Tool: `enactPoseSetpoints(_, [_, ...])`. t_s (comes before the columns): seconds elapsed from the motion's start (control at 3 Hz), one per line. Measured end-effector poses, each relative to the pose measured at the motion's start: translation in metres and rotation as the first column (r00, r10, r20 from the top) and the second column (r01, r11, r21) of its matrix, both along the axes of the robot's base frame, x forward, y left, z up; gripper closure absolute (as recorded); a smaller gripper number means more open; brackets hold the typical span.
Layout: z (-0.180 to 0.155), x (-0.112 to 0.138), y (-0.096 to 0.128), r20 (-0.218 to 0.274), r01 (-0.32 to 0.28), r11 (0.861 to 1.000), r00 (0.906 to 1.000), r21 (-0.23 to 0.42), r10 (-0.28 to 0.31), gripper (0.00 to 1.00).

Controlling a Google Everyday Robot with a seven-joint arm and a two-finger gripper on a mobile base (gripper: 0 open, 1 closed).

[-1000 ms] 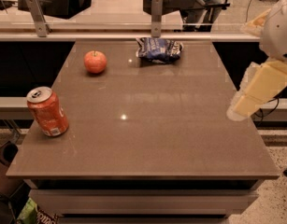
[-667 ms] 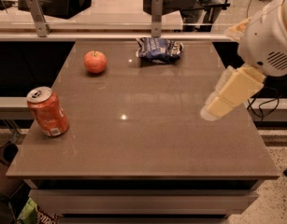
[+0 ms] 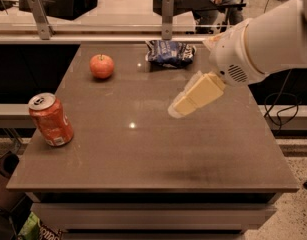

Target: Pick apple

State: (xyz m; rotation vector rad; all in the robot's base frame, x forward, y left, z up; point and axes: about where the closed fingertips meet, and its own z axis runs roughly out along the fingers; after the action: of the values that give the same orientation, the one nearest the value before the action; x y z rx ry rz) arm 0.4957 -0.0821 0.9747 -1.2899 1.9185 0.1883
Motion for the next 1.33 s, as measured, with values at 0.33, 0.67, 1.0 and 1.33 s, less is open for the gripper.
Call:
enactPoseSetpoints(0.33, [-0.006, 0.028, 0.013, 0.015, 0.049, 0.996, 0.9986, 0.081, -0.05, 0.0])
enactPoseSetpoints(0.67, [-0.006, 0.028, 0.013, 0.015, 0.048, 0.996, 0.9986, 0.08, -0.05, 0.0])
enactPoseSetpoints(1.0, [-0.006, 0.039, 0.018, 0.036, 0.067, 0.993, 0.9968, 0.097, -0.07, 0.0])
enactPoseSetpoints(1.33, [-0.015, 0.063, 0.035, 0.054, 0.077, 0.986, 0.9948, 0.145, -0.086, 0.0])
